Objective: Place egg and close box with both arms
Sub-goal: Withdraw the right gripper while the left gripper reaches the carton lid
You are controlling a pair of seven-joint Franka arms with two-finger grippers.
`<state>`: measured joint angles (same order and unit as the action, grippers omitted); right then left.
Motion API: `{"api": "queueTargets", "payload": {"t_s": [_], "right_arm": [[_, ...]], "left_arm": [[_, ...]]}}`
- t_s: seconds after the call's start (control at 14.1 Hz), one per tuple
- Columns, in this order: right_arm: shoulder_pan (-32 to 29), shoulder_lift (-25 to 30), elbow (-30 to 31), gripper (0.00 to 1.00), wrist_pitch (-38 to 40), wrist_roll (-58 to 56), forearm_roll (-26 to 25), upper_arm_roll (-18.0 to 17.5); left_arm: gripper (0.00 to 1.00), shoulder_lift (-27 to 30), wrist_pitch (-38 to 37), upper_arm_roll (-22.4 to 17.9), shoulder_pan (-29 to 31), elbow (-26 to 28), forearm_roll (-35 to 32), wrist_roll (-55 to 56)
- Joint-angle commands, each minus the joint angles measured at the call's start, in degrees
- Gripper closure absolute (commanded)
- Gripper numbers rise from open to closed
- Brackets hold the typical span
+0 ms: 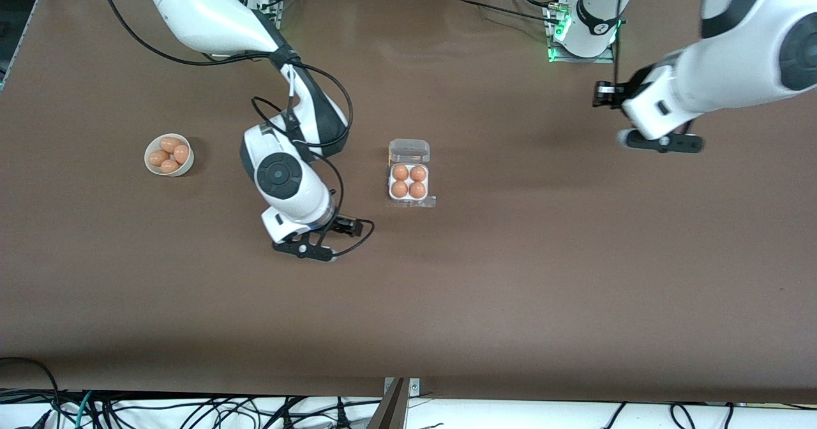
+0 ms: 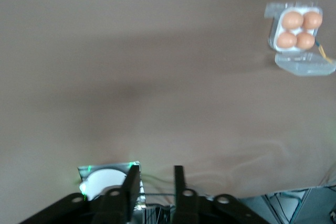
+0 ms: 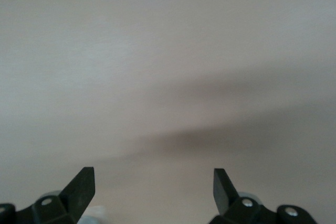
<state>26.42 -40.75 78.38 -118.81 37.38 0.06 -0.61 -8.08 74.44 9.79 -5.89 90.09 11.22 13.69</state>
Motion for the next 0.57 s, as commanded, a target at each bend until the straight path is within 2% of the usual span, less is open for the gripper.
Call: {"api": "queueTargets", "payload": {"t_s": [0.0,0.14,0.28,0.5], "right_arm": [[0.39,3.21,0.02,0.00,7.08,-7.38,0.47,5.24],[-0.92,5.32,-0.07,0.00,10.86,-12.31,0.91,8.07],[-4.34,7.16,0.63,0.00,11.67,-15.13,1.00,7.82],[-9.79,13.21,7.99,0.00,10.97,-20.21,0.91,7.46]], "left_arm": [[0.83,-3.95,-1.05,2.07,-5.86,-1.06,0.82,4.76],[0.83,-6.58,-1.05,2.08,-11.13,-1.06,1.69,7.30],[0.85,-9.48,-1.05,2.08,-13.87,-1.06,5.99,10.99],[0.85,-13.79,-0.44,2.08,-16.86,-1.24,10.22,12.06]]}}
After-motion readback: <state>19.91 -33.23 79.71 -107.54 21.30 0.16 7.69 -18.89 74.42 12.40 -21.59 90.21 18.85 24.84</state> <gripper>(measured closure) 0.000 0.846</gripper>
